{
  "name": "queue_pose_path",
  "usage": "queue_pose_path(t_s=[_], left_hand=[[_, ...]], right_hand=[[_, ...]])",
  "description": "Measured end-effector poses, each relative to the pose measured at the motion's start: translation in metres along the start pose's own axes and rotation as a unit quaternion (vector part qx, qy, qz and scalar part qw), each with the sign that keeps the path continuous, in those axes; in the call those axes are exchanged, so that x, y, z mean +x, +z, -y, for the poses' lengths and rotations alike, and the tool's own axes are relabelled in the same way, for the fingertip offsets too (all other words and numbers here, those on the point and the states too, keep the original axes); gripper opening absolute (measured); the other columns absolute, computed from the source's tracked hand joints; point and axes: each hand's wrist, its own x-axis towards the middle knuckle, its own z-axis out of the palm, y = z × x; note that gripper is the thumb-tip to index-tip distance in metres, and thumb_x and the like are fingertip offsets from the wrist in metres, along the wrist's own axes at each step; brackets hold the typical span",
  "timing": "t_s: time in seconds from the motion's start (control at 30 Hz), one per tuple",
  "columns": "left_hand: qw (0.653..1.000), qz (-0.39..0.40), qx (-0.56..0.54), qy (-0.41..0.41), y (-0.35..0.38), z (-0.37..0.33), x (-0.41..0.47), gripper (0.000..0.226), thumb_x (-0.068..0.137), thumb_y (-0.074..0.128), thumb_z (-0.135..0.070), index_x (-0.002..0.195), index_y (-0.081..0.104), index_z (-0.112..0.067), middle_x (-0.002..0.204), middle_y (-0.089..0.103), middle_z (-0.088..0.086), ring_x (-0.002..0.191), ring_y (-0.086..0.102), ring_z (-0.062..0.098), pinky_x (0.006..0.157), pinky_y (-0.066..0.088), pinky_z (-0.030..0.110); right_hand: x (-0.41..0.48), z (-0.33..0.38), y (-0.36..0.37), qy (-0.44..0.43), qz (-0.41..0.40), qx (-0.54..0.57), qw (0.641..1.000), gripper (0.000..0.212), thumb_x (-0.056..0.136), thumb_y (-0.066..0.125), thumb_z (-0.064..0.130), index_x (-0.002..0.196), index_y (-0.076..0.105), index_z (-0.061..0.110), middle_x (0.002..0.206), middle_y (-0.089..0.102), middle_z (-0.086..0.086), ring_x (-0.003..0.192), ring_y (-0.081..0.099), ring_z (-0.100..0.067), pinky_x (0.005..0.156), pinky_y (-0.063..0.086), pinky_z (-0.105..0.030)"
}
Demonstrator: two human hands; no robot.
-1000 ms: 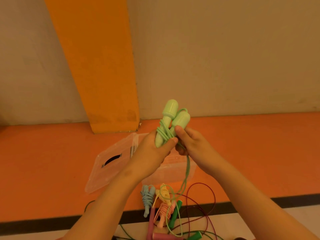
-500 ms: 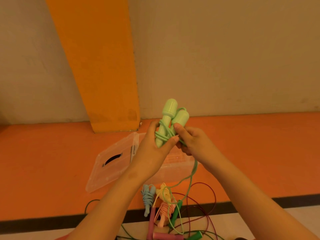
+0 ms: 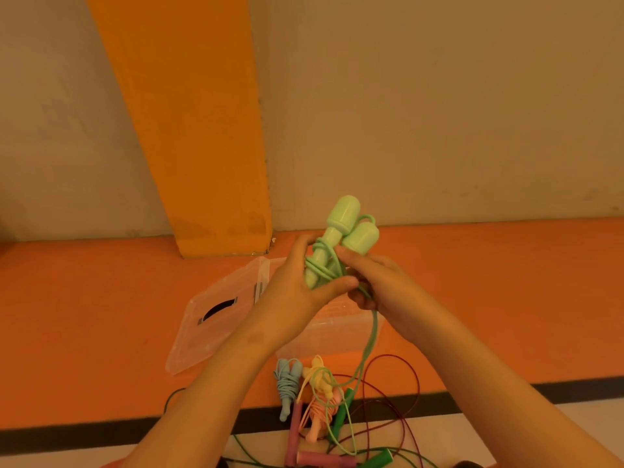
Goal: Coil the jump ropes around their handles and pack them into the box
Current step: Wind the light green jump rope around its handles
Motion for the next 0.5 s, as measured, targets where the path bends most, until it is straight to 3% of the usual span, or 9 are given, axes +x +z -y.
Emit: queue_pose_path(t_s=[0.13, 0.2, 0.3, 0.5], left_hand=[[0.998, 0.029, -0.047, 0.008, -0.001, -0.003, -0.003, 0.04, 0.083, 0.053, -0.049, 0.115, 0.047, -0.025, 0.068, 0.057, 0.007, 0.044, 0.039, 0.007, 0.041, 0.03, 0.015], [0.999, 0.015, -0.05, 0.005, -0.001, -0.002, -0.006, 0.046, 0.083, 0.043, -0.055, 0.113, 0.047, -0.02, 0.065, 0.055, 0.008, 0.042, 0.033, 0.01, 0.04, 0.027, 0.017], [0.998, -0.015, -0.061, -0.01, -0.001, -0.002, -0.007, 0.042, 0.087, 0.039, -0.051, 0.098, 0.044, -0.01, 0.057, 0.053, 0.004, 0.038, 0.031, 0.009, 0.038, 0.026, 0.017], [0.994, -0.06, -0.079, -0.04, 0.0, 0.002, -0.003, 0.026, 0.103, 0.033, -0.027, 0.087, 0.039, -0.007, 0.053, 0.05, 0.007, 0.035, 0.033, 0.011, 0.037, 0.025, 0.02]], right_hand=[[0.001, -0.002, 0.0, -0.027, 0.022, -0.04, 0.999, 0.057, 0.078, 0.064, 0.053, 0.095, 0.062, -0.001, 0.076, 0.056, -0.014, 0.051, 0.038, -0.01, 0.042, 0.027, -0.018], [-0.002, -0.001, 0.002, -0.04, 0.028, -0.056, 0.997, 0.055, 0.082, 0.066, 0.051, 0.094, 0.061, -0.002, 0.075, 0.056, -0.012, 0.049, 0.037, -0.008, 0.042, 0.027, -0.017], [-0.005, 0.001, 0.005, -0.054, 0.03, -0.073, 0.995, 0.029, 0.085, 0.062, 0.04, 0.073, 0.059, 0.013, 0.058, 0.055, 0.004, 0.045, 0.037, -0.004, 0.043, 0.029, -0.014], [-0.004, -0.002, 0.01, -0.069, 0.051, -0.136, 0.987, 0.034, 0.093, 0.054, 0.04, 0.067, 0.064, 0.021, 0.066, 0.059, 0.002, 0.05, 0.043, -0.004, 0.053, 0.034, -0.02]])
